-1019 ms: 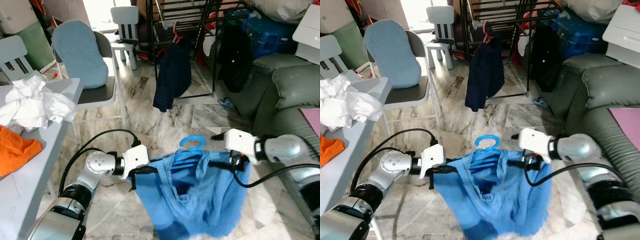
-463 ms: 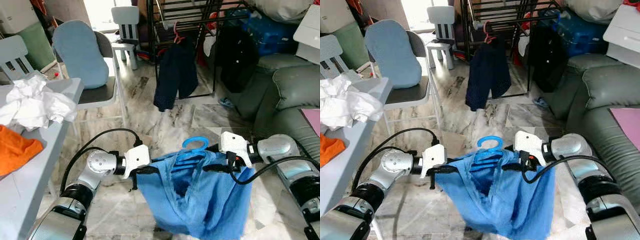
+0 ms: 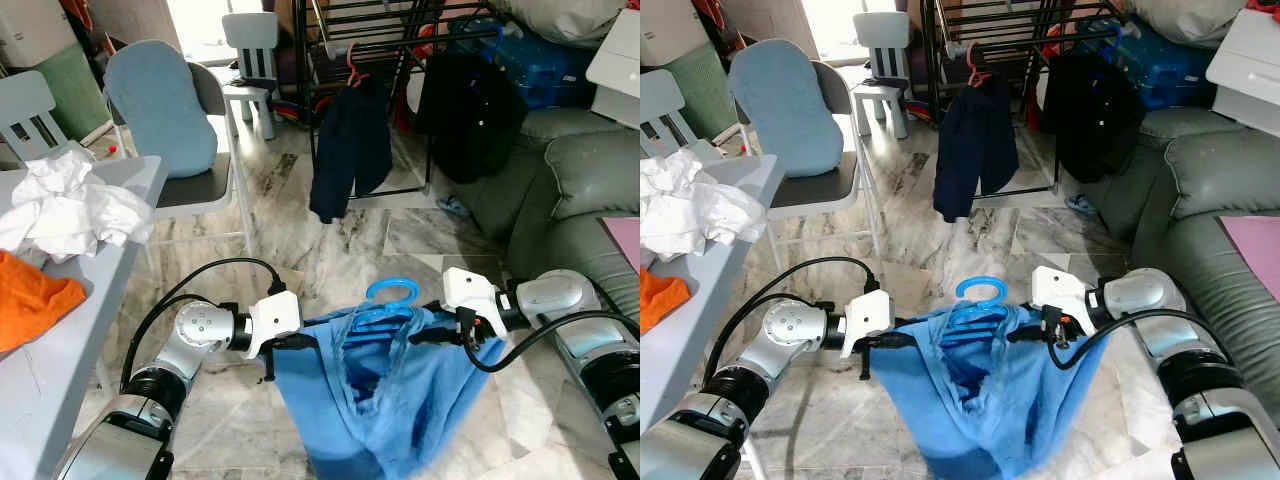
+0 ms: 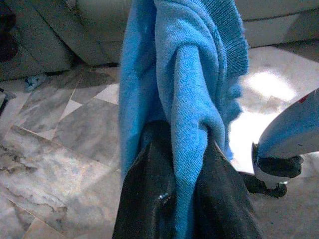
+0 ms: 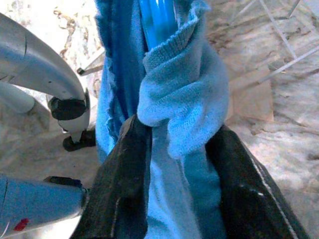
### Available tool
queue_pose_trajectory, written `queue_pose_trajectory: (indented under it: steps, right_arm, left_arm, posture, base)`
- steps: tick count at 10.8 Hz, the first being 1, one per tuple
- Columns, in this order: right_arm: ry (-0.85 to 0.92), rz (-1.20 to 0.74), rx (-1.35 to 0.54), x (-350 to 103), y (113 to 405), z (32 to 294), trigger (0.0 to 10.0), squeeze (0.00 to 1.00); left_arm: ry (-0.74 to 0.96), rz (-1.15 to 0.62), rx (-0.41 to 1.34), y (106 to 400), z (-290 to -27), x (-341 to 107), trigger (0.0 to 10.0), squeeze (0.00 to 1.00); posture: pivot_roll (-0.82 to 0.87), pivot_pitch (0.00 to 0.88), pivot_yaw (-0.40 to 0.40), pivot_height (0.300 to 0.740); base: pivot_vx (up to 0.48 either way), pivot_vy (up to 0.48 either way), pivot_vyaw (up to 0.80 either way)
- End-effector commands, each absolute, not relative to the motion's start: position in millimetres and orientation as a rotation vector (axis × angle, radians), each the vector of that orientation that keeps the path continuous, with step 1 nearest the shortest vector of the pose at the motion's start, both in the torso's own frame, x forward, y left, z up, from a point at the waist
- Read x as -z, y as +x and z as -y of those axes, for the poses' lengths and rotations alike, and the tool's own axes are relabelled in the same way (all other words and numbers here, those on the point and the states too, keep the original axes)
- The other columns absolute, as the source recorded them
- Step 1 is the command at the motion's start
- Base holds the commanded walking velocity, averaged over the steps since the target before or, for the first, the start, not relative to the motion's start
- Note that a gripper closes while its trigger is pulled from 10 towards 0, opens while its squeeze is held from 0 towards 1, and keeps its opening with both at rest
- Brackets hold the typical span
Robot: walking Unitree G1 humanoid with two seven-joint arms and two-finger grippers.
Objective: Hang hanger
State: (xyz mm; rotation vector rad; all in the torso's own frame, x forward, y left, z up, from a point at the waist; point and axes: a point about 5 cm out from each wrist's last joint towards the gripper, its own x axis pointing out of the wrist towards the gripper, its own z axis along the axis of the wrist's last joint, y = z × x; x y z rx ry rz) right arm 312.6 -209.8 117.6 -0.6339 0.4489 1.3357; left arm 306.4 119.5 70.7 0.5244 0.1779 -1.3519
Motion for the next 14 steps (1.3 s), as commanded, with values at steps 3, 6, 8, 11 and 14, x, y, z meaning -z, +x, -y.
queue_pose_trajectory:
  steps: [3, 6, 8, 11, 14]
  right_arm:
    - [-0.626, -0.458, -1.368, -120.8, 313.2, 209.2, 0.0, 0.0]
    - [-0.623, -0.452, -1.351, -117.5, 313.0, 208.0, 0.0, 0.0]
    - [-0.622, -0.451, -1.339, -115.5, 312.7, 207.9, 0.0, 0.0]
    - [-0.625, -0.455, -1.319, -111.2, 312.0, 207.7, 0.0, 0.0]
    - [-0.64, -0.459, -1.26, -106.6, 314.3, 209.3, 0.0, 0.0]
  left_arm:
    - [0.539, -0.133, 1.34, 312.6, -118.6, -80.0, 0.0, 0.0]
    - [0.54, -0.136, 1.339, 312.4, -117.8, -79.1, 0.0, 0.0]
    - [0.54, -0.141, 1.334, 312.7, -118.2, -78.5, 0.0, 0.0]
    - [0.536, -0.143, 1.31, 312.7, -119.5, -76.4, 0.0, 0.0]
    - [0.51, -0.139, 1.216, 317.6, -120.2, -75.9, 10.0, 1.0]
  posture:
    - [-0.23, 0.0, 0.068, 0.74]
    - [-0.24, 0.0, 0.071, 0.74]
    - [-0.24, 0.0, 0.071, 0.74]
    - [-0.24, 0.0, 0.072, 0.74]
    - [-0.23, 0.0, 0.073, 0.74]
  base:
    - [0.0, 0.0, 0.0]
    - [0.0, 0.0, 0.0]
    - [0.0, 0.0, 0.0]
    - [0.0, 0.0, 0.0]
    - [0.0, 0.0, 0.0]
